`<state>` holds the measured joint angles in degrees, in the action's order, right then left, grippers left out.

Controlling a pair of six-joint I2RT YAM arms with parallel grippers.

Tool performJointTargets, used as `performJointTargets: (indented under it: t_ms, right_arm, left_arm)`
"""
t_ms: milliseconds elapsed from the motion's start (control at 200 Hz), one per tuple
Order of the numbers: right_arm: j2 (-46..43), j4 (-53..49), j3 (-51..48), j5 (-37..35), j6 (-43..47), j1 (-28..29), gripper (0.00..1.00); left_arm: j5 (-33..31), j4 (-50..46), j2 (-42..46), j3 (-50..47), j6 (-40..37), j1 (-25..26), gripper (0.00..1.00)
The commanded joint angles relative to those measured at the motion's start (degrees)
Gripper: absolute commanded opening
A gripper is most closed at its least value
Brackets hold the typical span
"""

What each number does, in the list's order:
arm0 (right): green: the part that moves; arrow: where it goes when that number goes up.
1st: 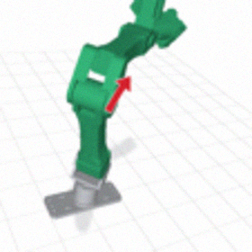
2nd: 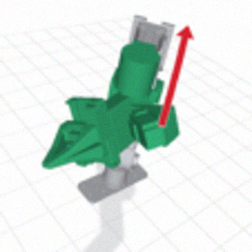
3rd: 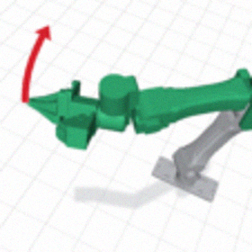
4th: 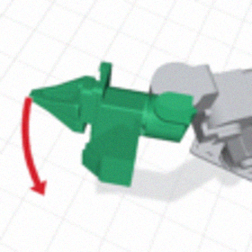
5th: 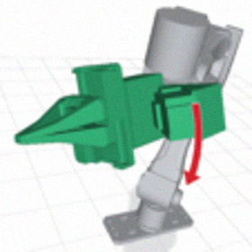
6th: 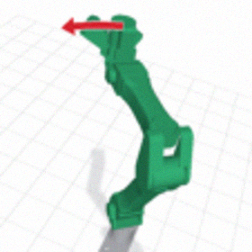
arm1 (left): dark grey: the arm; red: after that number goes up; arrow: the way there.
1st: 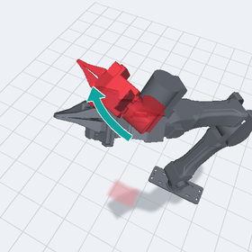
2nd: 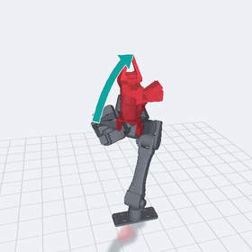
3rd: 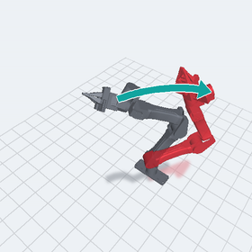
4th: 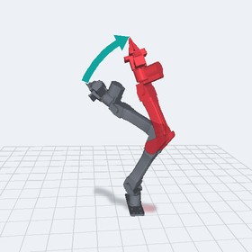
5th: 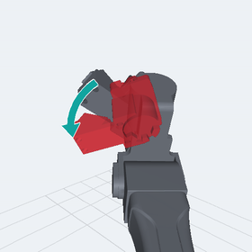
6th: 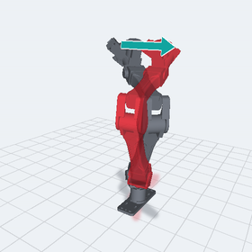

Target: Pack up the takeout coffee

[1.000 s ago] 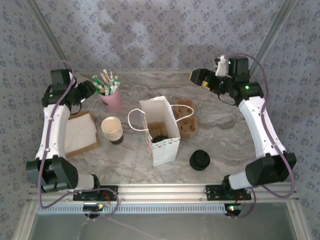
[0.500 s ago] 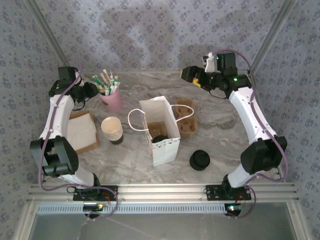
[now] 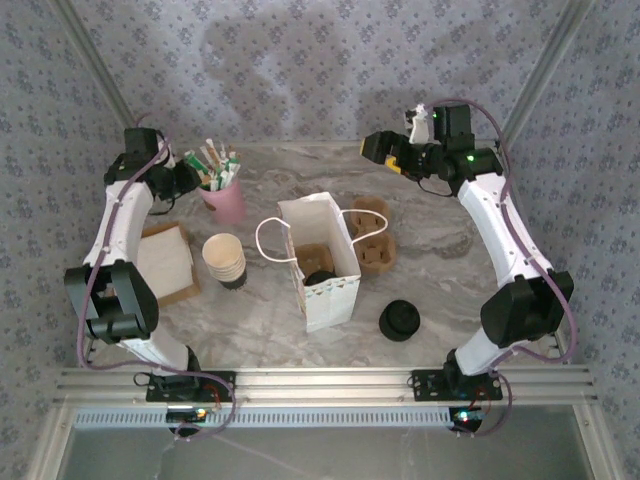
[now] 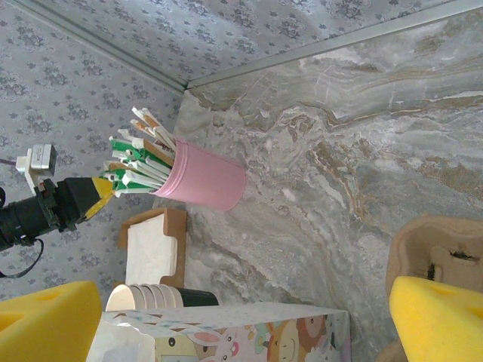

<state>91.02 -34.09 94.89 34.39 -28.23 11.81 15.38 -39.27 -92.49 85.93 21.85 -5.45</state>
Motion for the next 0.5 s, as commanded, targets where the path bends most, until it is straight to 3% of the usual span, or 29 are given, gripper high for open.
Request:
performJointTargets:
  t_ms: [0,370,495]
  right_arm:
    - [0.65,-0.1,1.79,1.69,0.16,0.12,1.0]
    - [0.37,-0.03,1.35,2.07,0.72,-0.12,1.0]
    - [-0.26,-1.5,1.41,2.29,0.63,0.12,1.0]
  left_arm:
    - [0.79,-1.08,-0.08,1.5,-1.02,0.48,0.16]
    - [-1.24,-1.84,0.8,1.65,-0.75,0.95,0.0]
    - [-2.21,-2.99,2.37,2.79,-0.74,1.39,0.0]
